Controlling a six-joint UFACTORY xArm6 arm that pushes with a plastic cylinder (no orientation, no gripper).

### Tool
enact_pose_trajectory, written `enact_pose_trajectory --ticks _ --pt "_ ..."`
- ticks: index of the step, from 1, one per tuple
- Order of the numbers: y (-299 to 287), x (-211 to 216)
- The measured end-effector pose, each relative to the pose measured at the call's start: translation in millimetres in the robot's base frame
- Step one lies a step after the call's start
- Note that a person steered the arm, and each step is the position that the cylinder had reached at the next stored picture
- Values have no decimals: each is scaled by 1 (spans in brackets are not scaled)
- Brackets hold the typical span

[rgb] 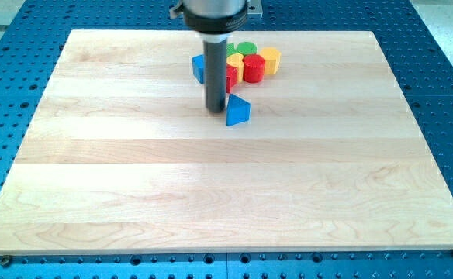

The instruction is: Slide the arm below the blue triangle

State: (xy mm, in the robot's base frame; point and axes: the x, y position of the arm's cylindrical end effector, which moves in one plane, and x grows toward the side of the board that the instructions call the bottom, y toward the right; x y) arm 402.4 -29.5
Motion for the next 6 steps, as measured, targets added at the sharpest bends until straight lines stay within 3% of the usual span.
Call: enact_pose_trajectory --ticks 1,2,3,4,5,6 --pt "-7 41" --pt "74 39" --pt "96 -6" --pt "96 6" --pt "66 50" --pt "24 46"
